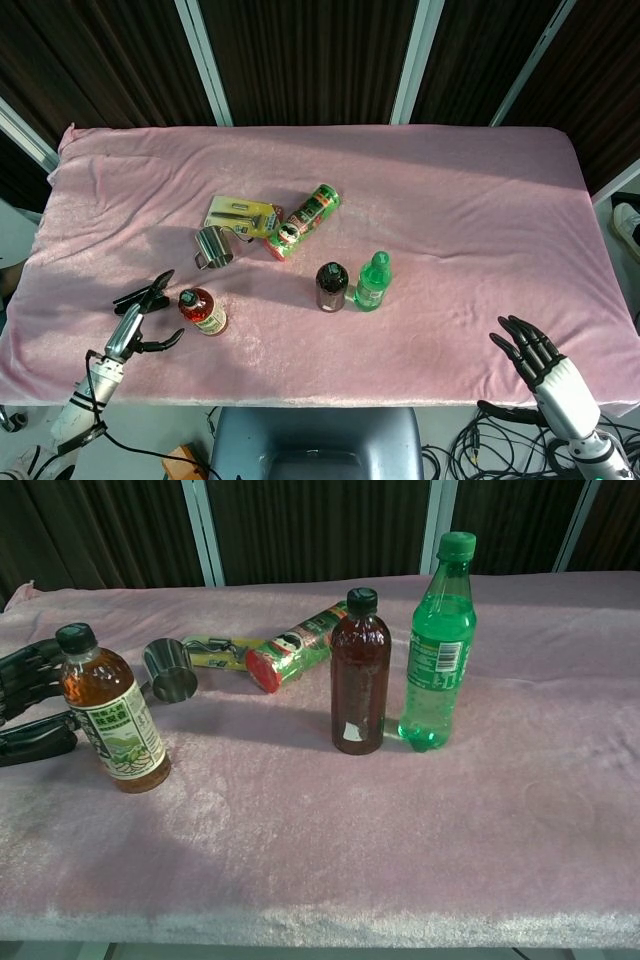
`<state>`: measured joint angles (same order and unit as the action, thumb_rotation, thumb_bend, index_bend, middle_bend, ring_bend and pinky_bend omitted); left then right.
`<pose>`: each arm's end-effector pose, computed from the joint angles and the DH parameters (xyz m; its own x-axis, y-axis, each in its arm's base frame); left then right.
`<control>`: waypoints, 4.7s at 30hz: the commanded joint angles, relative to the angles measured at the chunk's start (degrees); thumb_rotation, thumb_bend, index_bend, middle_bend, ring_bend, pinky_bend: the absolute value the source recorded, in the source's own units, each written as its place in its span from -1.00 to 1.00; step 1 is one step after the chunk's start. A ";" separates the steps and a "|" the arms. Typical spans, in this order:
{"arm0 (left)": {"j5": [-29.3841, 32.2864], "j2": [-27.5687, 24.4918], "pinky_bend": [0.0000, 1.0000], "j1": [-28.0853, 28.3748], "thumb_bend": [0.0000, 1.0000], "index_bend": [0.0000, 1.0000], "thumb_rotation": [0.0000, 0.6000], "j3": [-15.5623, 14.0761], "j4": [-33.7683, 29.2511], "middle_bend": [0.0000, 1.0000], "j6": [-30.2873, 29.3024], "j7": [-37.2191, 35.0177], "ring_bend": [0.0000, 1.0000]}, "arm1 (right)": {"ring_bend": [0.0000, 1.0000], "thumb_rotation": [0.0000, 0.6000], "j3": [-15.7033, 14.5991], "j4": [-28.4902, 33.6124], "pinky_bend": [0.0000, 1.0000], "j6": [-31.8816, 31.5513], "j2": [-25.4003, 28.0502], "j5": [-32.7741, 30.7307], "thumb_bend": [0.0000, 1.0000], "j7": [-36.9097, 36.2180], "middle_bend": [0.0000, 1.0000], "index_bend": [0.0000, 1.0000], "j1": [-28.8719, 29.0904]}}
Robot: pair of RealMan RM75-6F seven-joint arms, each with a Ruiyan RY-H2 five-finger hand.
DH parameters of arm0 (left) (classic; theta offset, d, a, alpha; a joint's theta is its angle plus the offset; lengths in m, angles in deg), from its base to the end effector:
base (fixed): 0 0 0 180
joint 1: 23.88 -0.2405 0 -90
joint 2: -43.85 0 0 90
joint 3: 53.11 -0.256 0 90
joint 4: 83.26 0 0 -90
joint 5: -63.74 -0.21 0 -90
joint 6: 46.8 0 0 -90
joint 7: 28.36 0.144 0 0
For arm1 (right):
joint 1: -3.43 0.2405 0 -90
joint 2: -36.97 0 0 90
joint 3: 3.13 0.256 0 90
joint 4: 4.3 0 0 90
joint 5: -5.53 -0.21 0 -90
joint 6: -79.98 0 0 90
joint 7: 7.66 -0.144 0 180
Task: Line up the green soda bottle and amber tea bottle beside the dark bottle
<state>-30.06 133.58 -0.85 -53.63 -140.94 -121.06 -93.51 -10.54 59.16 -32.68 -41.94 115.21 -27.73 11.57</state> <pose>-0.2986 0.2751 0.0257 -0.4248 0.3776 0.8228 0.8577 -0.1230 0.4992 -0.2951 -0.1469 0.1255 0.1652 0.1223 0.9787 -0.7973 -0.5676 0.2055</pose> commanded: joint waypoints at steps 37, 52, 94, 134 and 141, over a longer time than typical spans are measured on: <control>10.17 2.55 -0.66 8.58 -0.11 0.01 1.00 9.09 -9.70 0.14 9.11 9.19 -0.32 | -1.00 1.00 -0.70 2.80 -0.48 5.76 3.54 1.00 -0.80 -2.06 -1.00 -1.00 -0.28; 15.43 10.91 -0.80 18.11 -0.18 -0.16 1.00 14.98 -10.19 -0.05 18.40 18.87 -0.50 | -1.00 1.00 -1.26 3.05 -0.48 9.29 4.20 0.14 -0.80 -4.05 -1.00 -1.00 0.29; 19.07 18.59 -0.93 24.95 -0.20 -0.22 1.00 17.81 -4.01 -0.11 25.61 21.52 -0.62 | -1.00 1.00 -1.72 2.64 -0.48 10.32 5.79 0.21 -0.80 -7.66 -1.00 -1.00 0.28; 7.25 -8.28 -1.00 12.03 -0.39 -1.00 1.00 7.56 -22.87 -1.00 9.50 32.84 -1.00 | -1.00 1.00 -1.63 4.24 -0.50 10.23 6.33 0.53 -0.80 -4.26 -1.00 -1.00 -0.27; 12.05 -24.98 -1.00 -6.85 -0.34 -1.00 1.00 -2.09 -33.12 -1.00 -6.26 70.30 -1.00 | -1.00 1.00 2.02 13.73 -0.80 15.49 10.48 -11.71 -0.80 15.27 -1.00 -1.00 -4.96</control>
<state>-21.60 118.16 5.95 -48.80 -165.29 -115.28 -47.68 -10.69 66.26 -20.96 -34.27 111.13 -23.69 9.45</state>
